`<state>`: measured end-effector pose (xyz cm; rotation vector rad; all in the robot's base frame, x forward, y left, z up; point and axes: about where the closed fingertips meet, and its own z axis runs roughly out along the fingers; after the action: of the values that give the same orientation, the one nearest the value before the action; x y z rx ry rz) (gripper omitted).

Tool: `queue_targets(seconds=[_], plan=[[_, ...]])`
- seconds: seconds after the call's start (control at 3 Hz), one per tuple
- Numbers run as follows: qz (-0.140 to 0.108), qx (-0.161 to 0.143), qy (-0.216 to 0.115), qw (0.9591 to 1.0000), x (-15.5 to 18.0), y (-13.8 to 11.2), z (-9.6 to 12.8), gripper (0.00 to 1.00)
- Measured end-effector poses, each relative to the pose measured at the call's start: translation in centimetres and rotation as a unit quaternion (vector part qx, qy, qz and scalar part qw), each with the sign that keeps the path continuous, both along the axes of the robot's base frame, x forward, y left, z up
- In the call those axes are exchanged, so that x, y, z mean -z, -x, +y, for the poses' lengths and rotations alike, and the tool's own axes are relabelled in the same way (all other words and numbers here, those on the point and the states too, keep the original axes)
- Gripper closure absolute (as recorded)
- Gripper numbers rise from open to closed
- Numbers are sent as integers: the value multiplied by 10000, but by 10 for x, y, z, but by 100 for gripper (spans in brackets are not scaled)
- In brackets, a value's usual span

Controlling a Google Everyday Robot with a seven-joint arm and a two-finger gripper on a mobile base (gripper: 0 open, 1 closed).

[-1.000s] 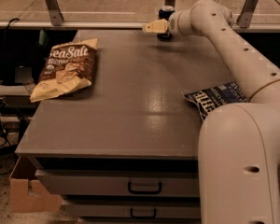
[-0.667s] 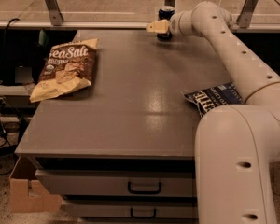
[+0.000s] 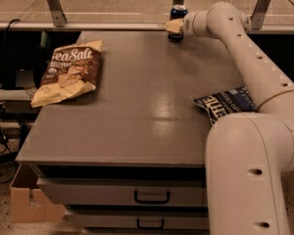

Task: Move pepsi can near blue chip bag

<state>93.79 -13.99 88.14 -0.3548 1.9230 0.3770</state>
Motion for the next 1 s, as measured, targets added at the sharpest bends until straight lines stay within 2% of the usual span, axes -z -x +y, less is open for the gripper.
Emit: queue_targets(seconds=[0.33, 0.67, 1.0], plan=[[-206, -303, 4, 9993, -25, 20, 6, 95], [-430, -760, 16, 9962, -51, 54, 16, 100], [-643, -1352, -40, 9887, -76, 105, 26, 100]])
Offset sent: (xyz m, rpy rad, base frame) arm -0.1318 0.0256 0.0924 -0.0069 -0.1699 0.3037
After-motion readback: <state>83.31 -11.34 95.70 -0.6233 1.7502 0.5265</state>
